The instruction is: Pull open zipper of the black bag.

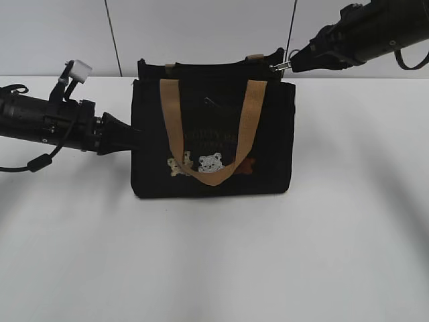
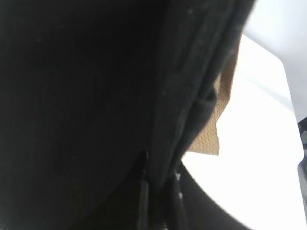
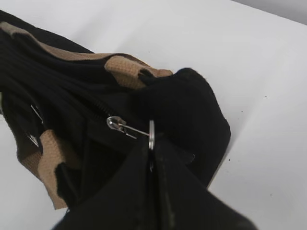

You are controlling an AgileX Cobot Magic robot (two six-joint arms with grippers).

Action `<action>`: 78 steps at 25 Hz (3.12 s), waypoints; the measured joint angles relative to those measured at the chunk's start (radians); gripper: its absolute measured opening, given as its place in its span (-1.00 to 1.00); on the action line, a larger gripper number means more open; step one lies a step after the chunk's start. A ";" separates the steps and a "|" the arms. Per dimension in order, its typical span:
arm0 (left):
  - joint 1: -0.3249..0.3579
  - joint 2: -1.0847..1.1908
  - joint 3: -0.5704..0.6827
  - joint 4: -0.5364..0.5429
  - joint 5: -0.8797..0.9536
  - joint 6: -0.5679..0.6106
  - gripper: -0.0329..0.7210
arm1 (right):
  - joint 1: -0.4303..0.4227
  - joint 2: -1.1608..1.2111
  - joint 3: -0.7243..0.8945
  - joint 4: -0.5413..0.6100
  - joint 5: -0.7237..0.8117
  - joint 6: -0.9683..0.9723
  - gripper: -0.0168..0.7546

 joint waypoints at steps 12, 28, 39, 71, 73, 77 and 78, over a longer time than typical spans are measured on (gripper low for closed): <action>0.000 -0.115 0.000 0.141 -0.097 -0.300 0.41 | -0.001 -0.123 0.000 -0.068 0.168 0.000 0.46; 0.000 -0.729 0.273 0.580 -0.261 -0.838 0.42 | 0.145 -0.308 0.000 -0.454 0.428 0.374 0.49; 0.000 -1.183 0.378 0.888 -0.222 -1.291 0.42 | 0.158 -0.642 0.262 -0.496 0.370 0.512 0.49; -0.031 -1.987 0.534 1.286 0.020 -1.735 0.42 | 0.159 -1.775 0.783 -0.887 0.486 0.934 0.29; -0.031 -1.999 0.549 1.292 -0.003 -1.737 0.42 | 0.159 -1.775 0.789 -0.913 0.468 0.951 0.29; -0.031 -1.999 0.552 1.304 -0.021 -1.753 0.42 | 0.159 -1.775 0.816 -0.947 0.430 0.982 0.29; -0.031 -1.999 0.552 1.305 -0.022 -1.757 0.42 | 0.159 -1.775 0.817 -0.955 0.426 0.992 0.29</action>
